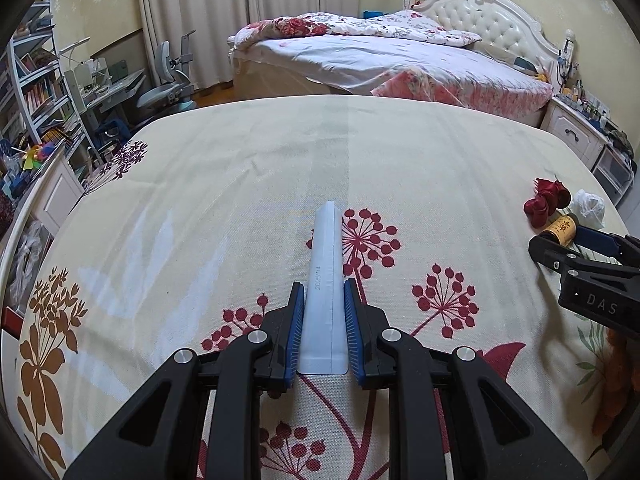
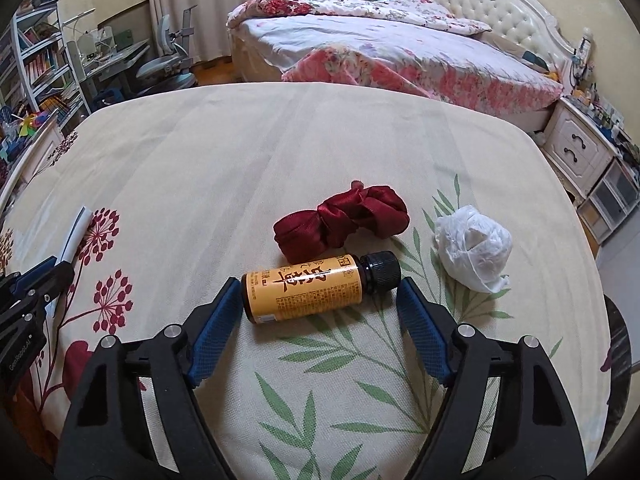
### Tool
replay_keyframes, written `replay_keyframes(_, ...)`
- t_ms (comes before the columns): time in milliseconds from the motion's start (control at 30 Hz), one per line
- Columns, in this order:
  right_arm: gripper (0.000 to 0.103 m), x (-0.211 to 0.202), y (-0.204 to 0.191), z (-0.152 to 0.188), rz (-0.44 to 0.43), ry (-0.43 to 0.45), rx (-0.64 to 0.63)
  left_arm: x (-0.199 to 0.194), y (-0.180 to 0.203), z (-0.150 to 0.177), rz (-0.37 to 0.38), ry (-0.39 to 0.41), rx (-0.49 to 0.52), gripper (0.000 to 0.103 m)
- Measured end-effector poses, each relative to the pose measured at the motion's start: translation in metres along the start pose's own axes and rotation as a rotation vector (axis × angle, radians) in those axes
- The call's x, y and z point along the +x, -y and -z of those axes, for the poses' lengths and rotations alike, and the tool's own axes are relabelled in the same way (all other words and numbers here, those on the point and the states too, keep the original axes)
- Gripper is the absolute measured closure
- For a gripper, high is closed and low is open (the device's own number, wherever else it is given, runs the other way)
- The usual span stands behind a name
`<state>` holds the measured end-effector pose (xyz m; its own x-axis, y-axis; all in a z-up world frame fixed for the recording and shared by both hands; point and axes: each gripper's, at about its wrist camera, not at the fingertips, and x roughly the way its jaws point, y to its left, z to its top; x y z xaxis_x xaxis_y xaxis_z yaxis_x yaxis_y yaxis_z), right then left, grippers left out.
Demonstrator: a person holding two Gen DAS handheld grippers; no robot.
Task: Collect trash
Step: 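Lift the paper strip with the left gripper while the right grasps the yellow-labelled bottle, then carry the strip and bottle over the black bin with both tools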
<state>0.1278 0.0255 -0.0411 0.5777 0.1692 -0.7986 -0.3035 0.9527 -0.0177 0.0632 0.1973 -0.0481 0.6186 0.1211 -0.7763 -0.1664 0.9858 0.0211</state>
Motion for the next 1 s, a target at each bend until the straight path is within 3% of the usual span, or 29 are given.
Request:
replay_keyframes(533,0.030,-0.015,-0.004,0.016,-0.004,0.011,-0.020,-0.003,0.004,0.003,-0.009,0.009,0.022,0.082)
replay_keyframes(1000,0.030,-0.051,0.016,0.049,0.021,0.060,0.022,-0.023,0.036,0.016,0.040,0.046,0.046,0.082)
